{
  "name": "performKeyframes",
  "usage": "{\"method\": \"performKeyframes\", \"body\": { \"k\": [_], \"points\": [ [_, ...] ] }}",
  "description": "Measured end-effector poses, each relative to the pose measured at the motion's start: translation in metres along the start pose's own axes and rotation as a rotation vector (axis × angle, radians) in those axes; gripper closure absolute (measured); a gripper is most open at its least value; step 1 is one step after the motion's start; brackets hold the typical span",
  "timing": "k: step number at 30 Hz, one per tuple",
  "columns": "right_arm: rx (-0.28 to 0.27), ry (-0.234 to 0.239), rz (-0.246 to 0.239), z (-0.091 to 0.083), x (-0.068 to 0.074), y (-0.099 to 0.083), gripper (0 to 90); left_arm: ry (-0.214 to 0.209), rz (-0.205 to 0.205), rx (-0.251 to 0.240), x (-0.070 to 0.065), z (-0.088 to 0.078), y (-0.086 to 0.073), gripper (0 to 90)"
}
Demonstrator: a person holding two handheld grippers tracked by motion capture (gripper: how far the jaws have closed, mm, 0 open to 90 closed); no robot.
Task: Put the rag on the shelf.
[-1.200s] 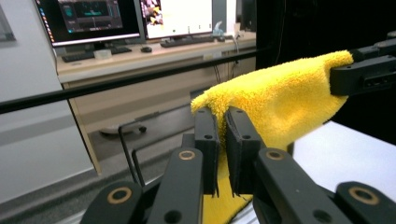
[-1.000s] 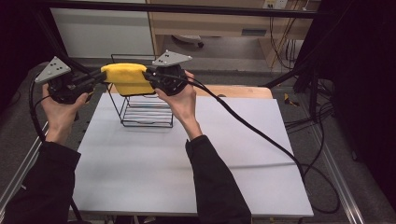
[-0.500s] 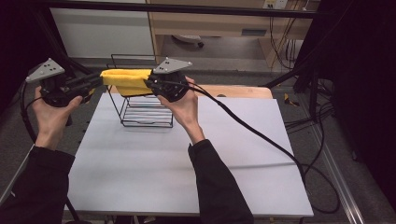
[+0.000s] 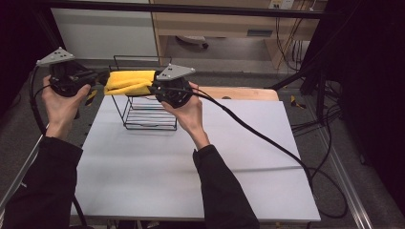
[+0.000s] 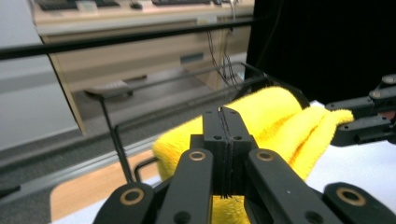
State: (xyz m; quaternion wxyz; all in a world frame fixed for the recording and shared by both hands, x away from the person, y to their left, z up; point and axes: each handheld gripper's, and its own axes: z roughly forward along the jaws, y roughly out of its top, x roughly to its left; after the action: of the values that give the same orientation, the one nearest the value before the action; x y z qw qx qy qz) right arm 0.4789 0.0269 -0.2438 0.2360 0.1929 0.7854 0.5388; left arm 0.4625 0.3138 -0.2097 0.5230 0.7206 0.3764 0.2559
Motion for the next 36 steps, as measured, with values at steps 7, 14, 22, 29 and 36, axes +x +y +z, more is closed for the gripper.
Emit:
{"method": "performKeyframes", "body": {
  "k": [7, 14, 22, 29, 36],
  "points": [
    [0.014, 0.0, -0.022, 0.0, 0.002, -0.002, 75.7, -0.02, 0.021, 0.058, -0.005, 0.009, -0.019, 90.0],
    [0.027, 0.025, -0.022, -0.001, 0.004, -0.002, 66.2, -0.018, 0.023, 0.063, -0.003, 0.014, -0.033, 90.0],
    [-0.008, 0.062, 0.022, -0.001, 0.005, -0.001, 58.7, -0.018, 0.043, 0.082, -0.003, 0.02, -0.045, 90.0],
    [0.066, 0.044, 0.082, 0.018, 0.003, -0.012, 85.9, -0.012, 0.032, 0.083, -0.002, 0.028, -0.06, 90.0],
    [0.089, 0.001, 0.111, 0.033, -0.001, -0.028, 88.1, 0.011, 0.017, 0.075, 0.002, 0.036, -0.069, 90.0]
  ]
}}
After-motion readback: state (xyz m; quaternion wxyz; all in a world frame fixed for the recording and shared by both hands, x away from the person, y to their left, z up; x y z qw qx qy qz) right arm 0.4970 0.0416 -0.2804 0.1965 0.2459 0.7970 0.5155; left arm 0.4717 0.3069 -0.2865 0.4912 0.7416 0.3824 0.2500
